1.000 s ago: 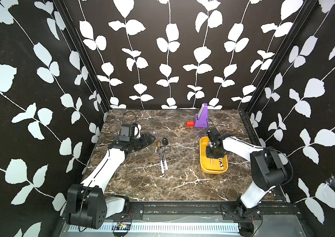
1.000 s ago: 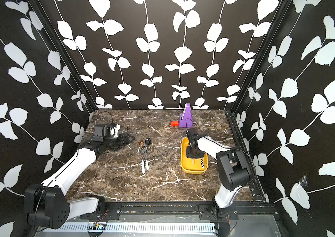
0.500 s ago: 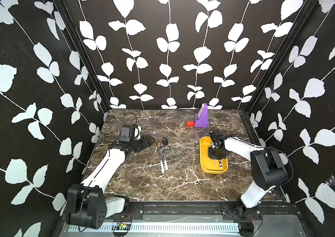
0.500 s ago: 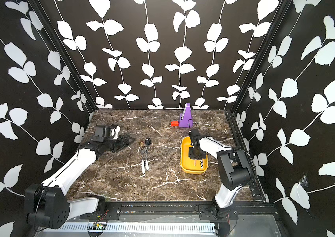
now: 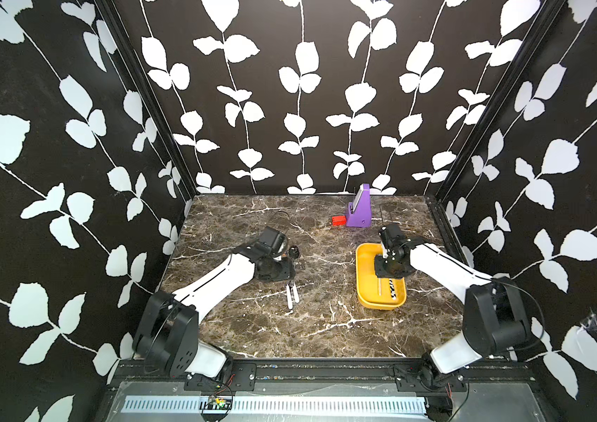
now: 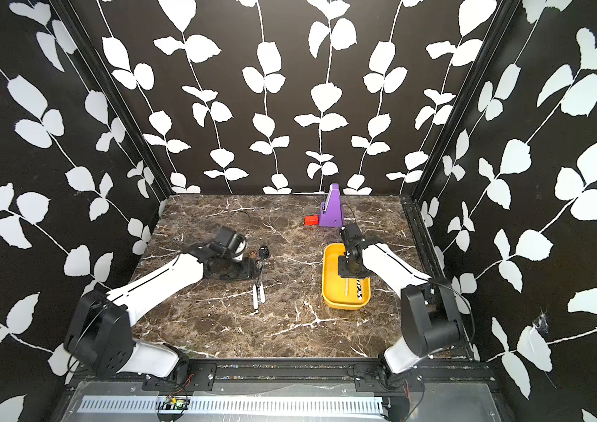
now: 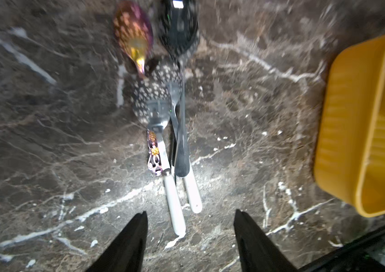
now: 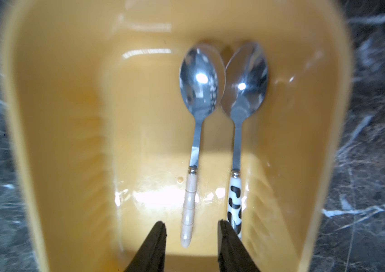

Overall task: Put the spoon into the storage box
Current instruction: Pick up the spoon from the center of the board.

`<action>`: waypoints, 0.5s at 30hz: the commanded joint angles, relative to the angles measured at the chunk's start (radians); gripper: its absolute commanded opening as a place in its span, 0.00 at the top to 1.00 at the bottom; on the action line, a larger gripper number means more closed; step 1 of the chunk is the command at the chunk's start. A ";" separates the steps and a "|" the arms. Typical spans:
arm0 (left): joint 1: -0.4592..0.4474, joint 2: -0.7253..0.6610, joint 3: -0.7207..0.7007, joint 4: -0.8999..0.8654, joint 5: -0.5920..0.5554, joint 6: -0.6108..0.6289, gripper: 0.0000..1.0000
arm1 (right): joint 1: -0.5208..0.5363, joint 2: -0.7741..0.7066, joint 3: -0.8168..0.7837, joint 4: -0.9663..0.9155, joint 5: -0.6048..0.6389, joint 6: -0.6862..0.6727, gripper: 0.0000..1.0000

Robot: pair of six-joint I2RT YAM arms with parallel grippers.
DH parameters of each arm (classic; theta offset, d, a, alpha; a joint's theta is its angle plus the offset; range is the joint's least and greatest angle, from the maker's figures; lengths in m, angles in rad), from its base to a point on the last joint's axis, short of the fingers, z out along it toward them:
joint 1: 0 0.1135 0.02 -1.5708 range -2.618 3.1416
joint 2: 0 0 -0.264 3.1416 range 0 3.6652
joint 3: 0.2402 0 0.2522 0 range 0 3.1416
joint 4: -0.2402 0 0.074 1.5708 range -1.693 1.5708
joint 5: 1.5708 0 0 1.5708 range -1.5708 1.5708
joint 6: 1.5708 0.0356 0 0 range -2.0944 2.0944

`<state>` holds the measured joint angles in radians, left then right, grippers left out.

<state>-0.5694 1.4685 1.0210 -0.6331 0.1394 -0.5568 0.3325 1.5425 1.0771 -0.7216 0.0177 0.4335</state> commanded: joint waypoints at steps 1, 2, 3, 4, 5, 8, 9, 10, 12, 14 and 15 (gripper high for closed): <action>-0.041 0.046 0.028 -0.042 -0.070 -0.019 0.40 | -0.004 -0.029 0.034 -0.016 -0.011 0.000 0.61; -0.045 0.062 0.022 -0.029 -0.066 -0.027 0.40 | -0.004 -0.037 0.034 -0.012 -0.016 0.004 0.61; -0.048 0.077 0.019 -0.023 -0.063 -0.029 0.41 | -0.004 -0.040 0.032 -0.010 -0.019 0.004 0.61; -0.049 0.093 0.023 -0.027 -0.062 -0.029 0.42 | -0.004 -0.045 0.033 -0.007 -0.022 0.005 0.61; -0.051 0.104 0.029 -0.032 -0.065 -0.028 0.43 | -0.004 -0.047 0.033 -0.007 -0.023 0.006 0.60; -0.062 0.126 0.044 -0.058 -0.084 -0.022 0.47 | -0.004 -0.051 0.032 -0.012 -0.022 0.005 0.61; -0.063 0.131 0.049 -0.071 -0.091 -0.020 0.48 | -0.004 -0.052 0.032 -0.011 -0.021 0.005 0.60; -0.064 0.138 0.055 -0.090 -0.102 -0.018 0.48 | -0.004 -0.051 0.032 -0.013 -0.022 0.004 0.61; -0.066 0.149 0.056 -0.110 -0.119 -0.012 0.50 | -0.004 -0.049 0.032 -0.012 -0.021 0.004 0.61; -0.066 0.160 0.046 -0.110 -0.122 -0.012 0.51 | -0.004 -0.045 0.033 -0.009 -0.027 0.004 0.60; -0.067 0.166 0.041 -0.105 -0.119 -0.012 0.53 | -0.004 -0.042 0.033 -0.006 -0.031 0.005 0.60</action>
<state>-0.6281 1.6218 1.0523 -0.6918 0.0463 -0.5755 0.3317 1.5146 1.0840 -0.7223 -0.0051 0.4343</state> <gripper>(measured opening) 0.481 0.397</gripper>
